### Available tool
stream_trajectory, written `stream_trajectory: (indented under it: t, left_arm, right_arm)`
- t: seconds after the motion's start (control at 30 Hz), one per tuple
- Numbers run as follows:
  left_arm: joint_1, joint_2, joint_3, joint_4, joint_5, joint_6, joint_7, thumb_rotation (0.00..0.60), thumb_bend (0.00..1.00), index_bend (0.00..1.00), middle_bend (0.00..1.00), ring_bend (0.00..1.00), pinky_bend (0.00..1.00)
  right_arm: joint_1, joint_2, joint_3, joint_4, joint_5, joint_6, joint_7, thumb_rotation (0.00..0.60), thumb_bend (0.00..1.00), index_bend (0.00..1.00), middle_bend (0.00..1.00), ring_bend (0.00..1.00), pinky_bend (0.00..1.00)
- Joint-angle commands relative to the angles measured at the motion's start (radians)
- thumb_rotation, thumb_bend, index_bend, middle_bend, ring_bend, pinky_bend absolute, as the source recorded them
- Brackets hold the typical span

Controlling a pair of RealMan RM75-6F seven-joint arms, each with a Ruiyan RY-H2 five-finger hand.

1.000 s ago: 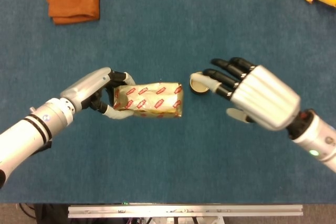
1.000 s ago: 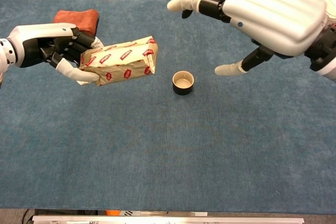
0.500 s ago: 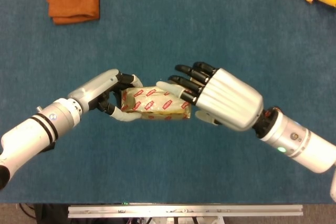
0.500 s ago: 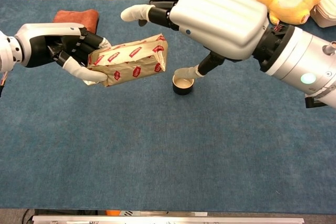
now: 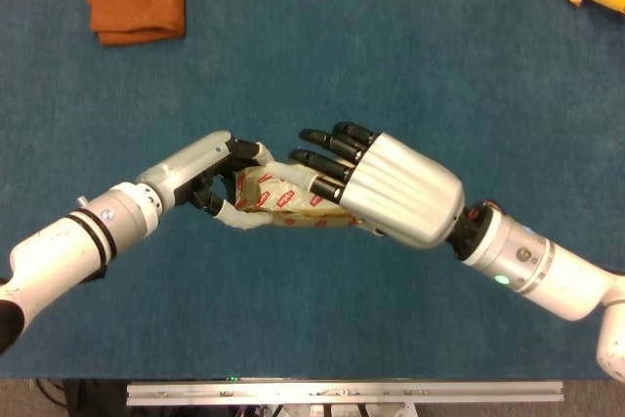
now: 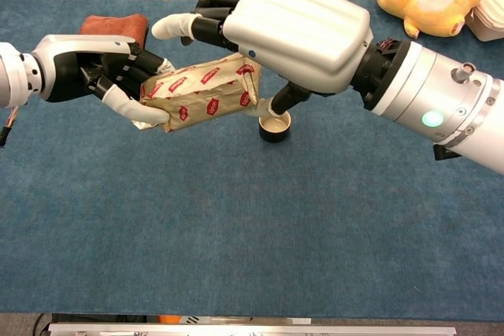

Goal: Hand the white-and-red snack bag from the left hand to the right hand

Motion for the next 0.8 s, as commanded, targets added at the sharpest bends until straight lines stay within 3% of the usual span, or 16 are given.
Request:
stream_trajectory:
  t: [0.03, 0.4, 0.6, 0.8]
  left_arm:
    - [-0.002, 0.004, -0.002, -0.002, -0.006, -0.004, 0.004, 0.6, 0.26, 0.57, 0.54, 0.52, 0.52]
    - [-0.002, 0.013, -0.002, -0.005, -0.032, -0.015, 0.014, 0.6, 0.26, 0.55, 0.54, 0.52, 0.52]
    - [0.008, 0.014, -0.006, 0.002, -0.033, -0.023, 0.008, 0.6, 0.25, 0.43, 0.49, 0.47, 0.52]
    - [0.025, 0.018, -0.018, 0.012, -0.014, -0.047, -0.009, 0.6, 0.25, 0.35, 0.37, 0.34, 0.5]
  right_arm:
    - [0.007, -0.005, -0.003, 0.0, 0.002, -0.001, 0.0, 0.6, 0.25, 0.2, 0.27, 0.19, 0.33]
    - [0.026, -0.054, -0.014, 0.043, -0.013, 0.038, 0.019, 0.6, 0.43, 0.59, 0.35, 0.23, 0.33]
    - [0.031, -0.071, -0.019, 0.067, -0.019, 0.06, 0.028, 0.6, 0.47, 0.67, 0.41, 0.29, 0.35]
    - [0.031, -0.08, -0.024, 0.08, -0.024, 0.083, 0.036, 0.6, 0.48, 0.7, 0.44, 0.34, 0.39]
